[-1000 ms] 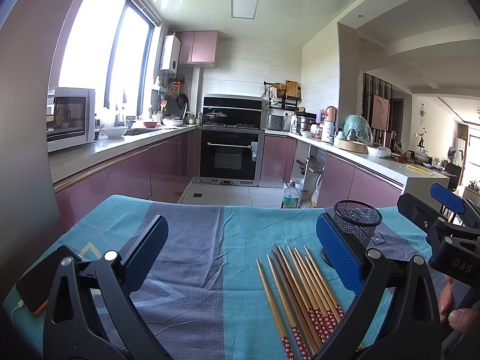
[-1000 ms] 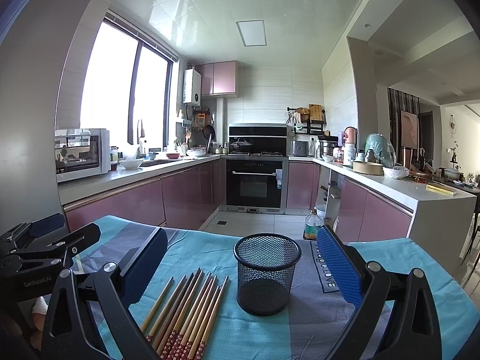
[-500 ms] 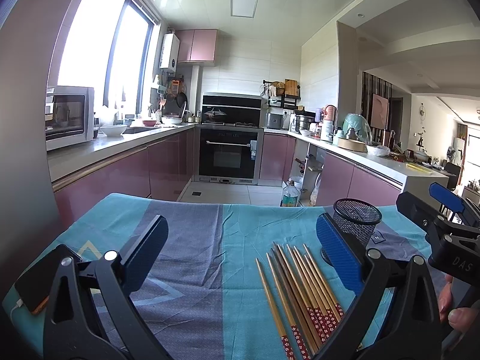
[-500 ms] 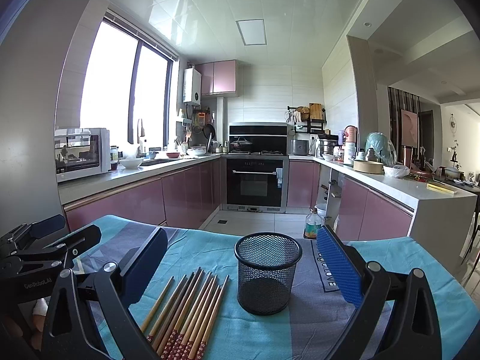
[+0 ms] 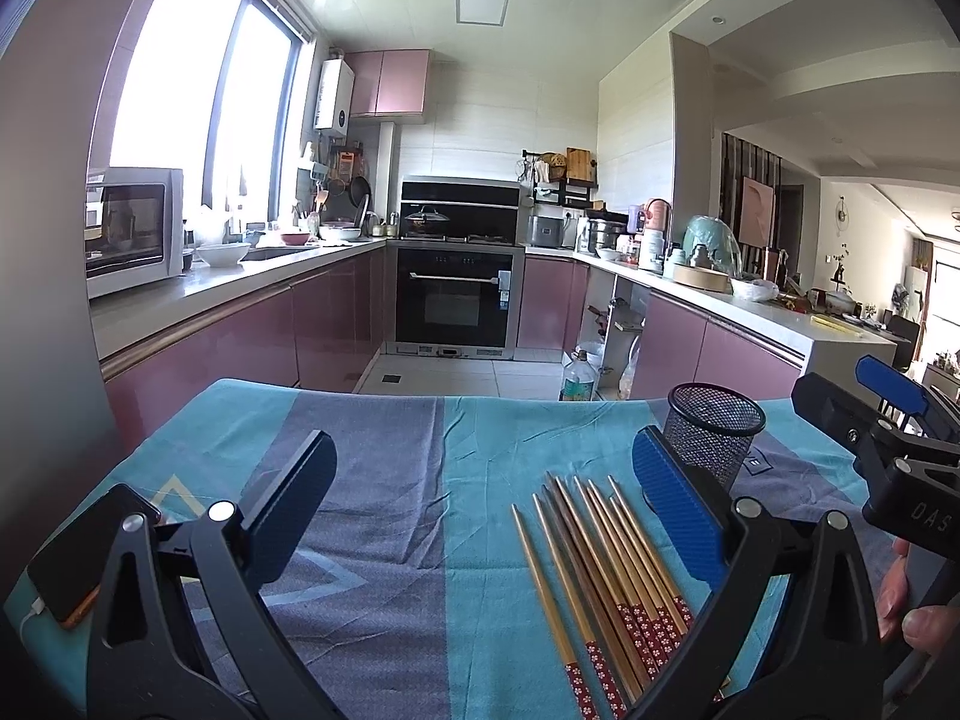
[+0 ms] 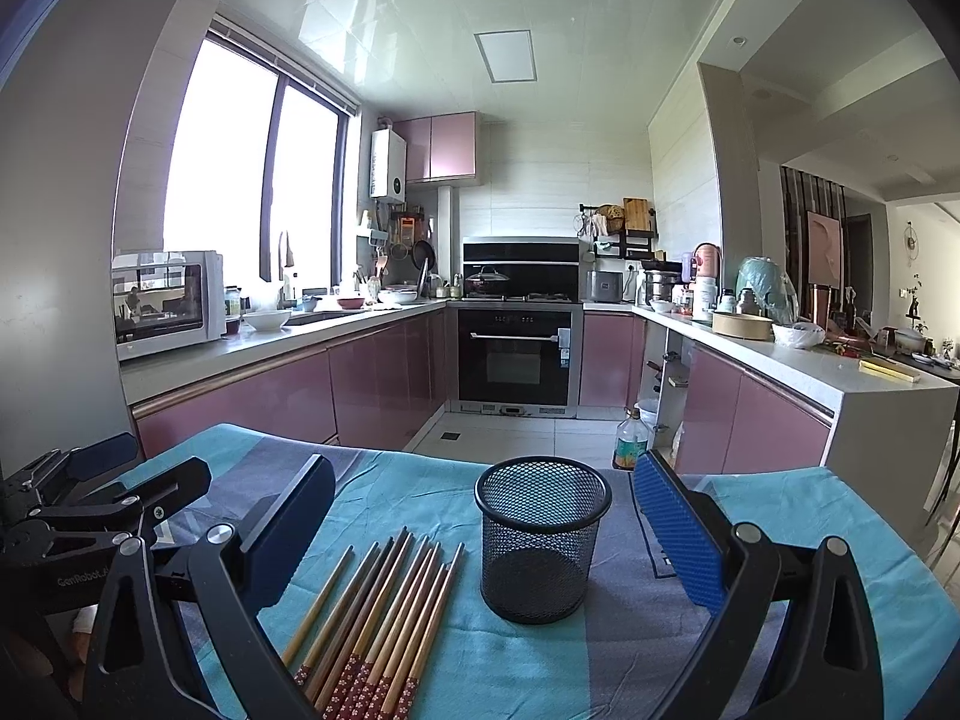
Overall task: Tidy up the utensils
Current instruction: 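Lower the right gripper onto one chopstick and close on it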
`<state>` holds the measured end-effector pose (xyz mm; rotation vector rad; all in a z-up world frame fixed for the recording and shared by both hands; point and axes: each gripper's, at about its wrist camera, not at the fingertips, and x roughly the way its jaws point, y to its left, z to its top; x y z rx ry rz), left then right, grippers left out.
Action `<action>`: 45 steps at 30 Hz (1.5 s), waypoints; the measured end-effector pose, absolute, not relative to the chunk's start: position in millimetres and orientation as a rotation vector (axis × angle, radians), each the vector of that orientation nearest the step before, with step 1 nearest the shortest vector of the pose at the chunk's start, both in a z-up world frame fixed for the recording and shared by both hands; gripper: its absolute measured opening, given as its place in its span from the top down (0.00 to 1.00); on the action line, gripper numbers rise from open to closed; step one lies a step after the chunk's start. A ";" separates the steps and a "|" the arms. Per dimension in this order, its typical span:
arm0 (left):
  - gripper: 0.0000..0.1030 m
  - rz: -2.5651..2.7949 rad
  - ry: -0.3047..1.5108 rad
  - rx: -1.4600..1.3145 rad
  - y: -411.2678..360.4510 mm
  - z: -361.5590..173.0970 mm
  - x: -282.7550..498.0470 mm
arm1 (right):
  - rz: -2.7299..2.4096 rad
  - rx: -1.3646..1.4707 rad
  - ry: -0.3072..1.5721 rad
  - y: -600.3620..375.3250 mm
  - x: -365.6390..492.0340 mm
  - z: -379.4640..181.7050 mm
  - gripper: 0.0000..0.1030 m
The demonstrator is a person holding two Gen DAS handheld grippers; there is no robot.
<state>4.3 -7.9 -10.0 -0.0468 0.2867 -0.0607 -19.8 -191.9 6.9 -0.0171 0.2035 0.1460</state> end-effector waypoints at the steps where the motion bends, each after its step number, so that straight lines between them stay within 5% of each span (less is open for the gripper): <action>1: 0.06 -0.062 0.297 -0.043 -7.9 -11.6 5.6 | 0.153 -0.012 0.215 -192.4 -18.2 6.1 0.07; 8: 0.07 -0.100 0.431 0.005 -9.3 -28.2 23.9 | 0.211 -0.002 0.374 -194.4 1.0 -12.3 0.07; 13: 0.18 -0.128 0.548 0.081 -18.3 -46.5 41.1 | 0.272 0.001 0.546 -191.5 20.5 -37.8 0.35; 27: 0.46 -0.220 0.805 0.132 -40.4 -95.6 96.1 | 0.344 0.029 0.867 -172.6 70.0 -84.2 0.63; 45: 0.71 -0.284 0.910 0.146 -53.7 -110.2 137.3 | 0.289 -0.093 0.927 -152.9 102.2 -92.8 0.61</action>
